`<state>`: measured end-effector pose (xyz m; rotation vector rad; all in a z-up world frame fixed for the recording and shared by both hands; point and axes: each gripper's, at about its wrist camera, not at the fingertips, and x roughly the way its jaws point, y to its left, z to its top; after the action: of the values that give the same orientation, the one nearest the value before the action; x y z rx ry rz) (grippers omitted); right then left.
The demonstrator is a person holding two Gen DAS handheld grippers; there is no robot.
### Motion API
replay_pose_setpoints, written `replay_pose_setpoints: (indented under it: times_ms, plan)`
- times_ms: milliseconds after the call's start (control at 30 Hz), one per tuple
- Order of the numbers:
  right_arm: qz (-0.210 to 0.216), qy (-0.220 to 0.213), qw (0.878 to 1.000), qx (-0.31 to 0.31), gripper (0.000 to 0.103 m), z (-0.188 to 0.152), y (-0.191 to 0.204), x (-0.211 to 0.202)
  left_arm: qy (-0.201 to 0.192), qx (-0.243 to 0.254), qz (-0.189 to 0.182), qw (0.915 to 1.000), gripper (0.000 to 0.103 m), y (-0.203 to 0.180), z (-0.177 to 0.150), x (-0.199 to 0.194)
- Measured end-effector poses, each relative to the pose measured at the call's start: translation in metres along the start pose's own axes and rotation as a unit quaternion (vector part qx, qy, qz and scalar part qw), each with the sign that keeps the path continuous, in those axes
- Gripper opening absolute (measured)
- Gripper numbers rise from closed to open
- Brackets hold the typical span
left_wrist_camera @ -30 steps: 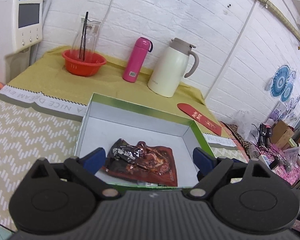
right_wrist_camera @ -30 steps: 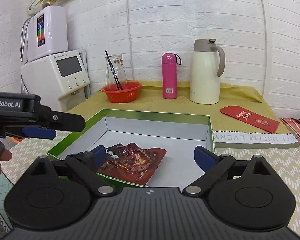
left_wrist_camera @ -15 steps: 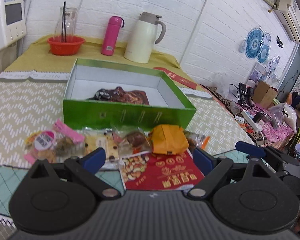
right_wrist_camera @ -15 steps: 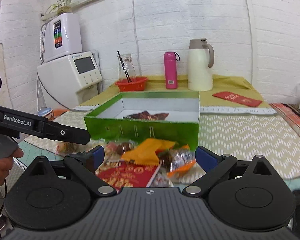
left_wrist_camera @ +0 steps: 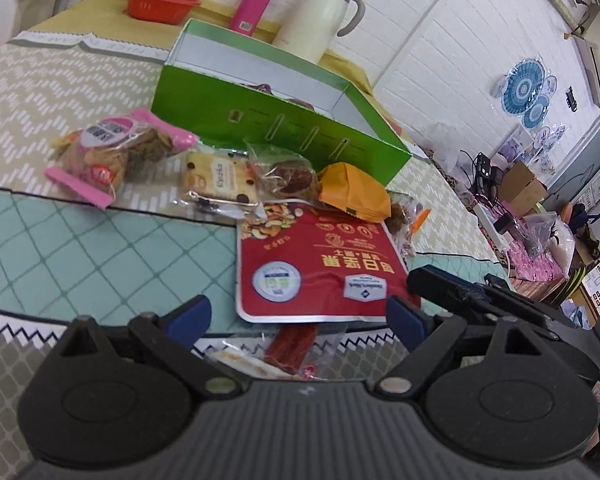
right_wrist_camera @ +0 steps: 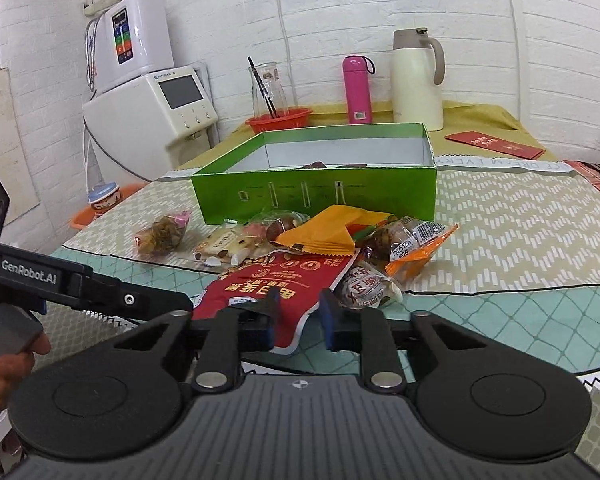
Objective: Organize snacks
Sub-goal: 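Grasp the red nut bag with the left gripper, then place the red nut bag into the green box and release it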
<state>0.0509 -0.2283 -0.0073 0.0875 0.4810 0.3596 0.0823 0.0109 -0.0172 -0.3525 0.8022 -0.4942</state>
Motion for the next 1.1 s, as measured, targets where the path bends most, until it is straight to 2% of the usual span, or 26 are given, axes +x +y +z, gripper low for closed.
replay_pose_setpoints:
  times_ms: [100, 233, 267, 300, 333, 400, 500, 600, 667, 767, 867, 1000, 1033, 1067, 1100]
  plan:
    - [0.006, -0.011, 1.0, 0.007, 0.003, -0.001, -0.004, -0.01, 0.002, 0.005, -0.007, 1.0, 0.087, -0.002, 0.001, 0.005]
    - [-0.005, -0.011, 1.0, 0.013, 0.002, -0.004, -0.012, -0.018, 0.001, 0.009, -0.011, 0.9999, 0.087, -0.004, 0.004, 0.011]
    - [-0.005, -0.009, 1.0, 0.013, 0.009, -0.004, -0.013, -0.018, 0.001, 0.007, -0.01, 0.9999, 0.087, -0.003, 0.005, 0.012]
    - [0.0, -0.006, 1.0, 0.014, 0.027, -0.004, -0.013, -0.016, 0.0, 0.002, -0.01, 1.0, 0.087, -0.001, 0.007, 0.012]
    - [0.001, -0.006, 1.0, 0.018, 0.034, -0.005, -0.013, -0.015, -0.003, -0.006, -0.01, 0.9999, 0.087, 0.002, 0.008, 0.011]
    - [0.005, -0.006, 1.0, 0.023, 0.062, -0.005, -0.013, -0.01, -0.011, -0.02, -0.011, 0.9997, 0.087, 0.007, 0.01, 0.007]
    - [0.017, 0.004, 0.999, 0.031, 0.065, -0.004, -0.011, 0.003, -0.013, -0.031, -0.002, 0.9994, 0.087, 0.016, 0.012, 0.007]
    - [0.038, 0.016, 0.998, 0.056, 0.077, -0.004, -0.014, 0.014, -0.012, -0.029, -0.005, 0.9995, 0.087, 0.019, 0.016, 0.012]
    - [0.049, 0.02, 0.996, 0.065, 0.077, -0.004, -0.014, 0.019, -0.01, -0.025, -0.01, 0.9996, 0.085, 0.018, 0.019, 0.016]
    - [0.054, 0.021, 0.996, 0.069, 0.078, -0.002, -0.011, 0.023, 0.0, -0.023, -0.027, 0.9994, 0.061, 0.015, 0.022, 0.023]
    - [0.038, 0.012, 0.998, 0.052, 0.076, 0.002, -0.004, 0.022, -0.002, -0.017, -0.024, 0.9996, 0.055, 0.011, 0.02, 0.024]
    - [0.023, 0.01, 0.999, 0.044, 0.08, 0.005, -0.004, 0.03, -0.004, -0.01, -0.025, 0.9996, 0.054, 0.008, 0.014, 0.024]
    - [0.022, 0.013, 0.998, 0.053, 0.077, 0.004, -0.007, 0.033, -0.005, -0.012, -0.025, 0.9996, 0.054, 0.008, 0.014, 0.024]
    - [0.022, 0.01, 0.998, 0.055, 0.067, 0.003, -0.007, 0.032, -0.006, -0.013, -0.024, 0.9996, 0.054, 0.009, 0.013, 0.023]
    - [0.018, 0.006, 0.998, 0.052, 0.052, 0.002, -0.007, 0.03, -0.005, -0.013, -0.02, 0.9997, 0.049, 0.009, 0.013, 0.022]
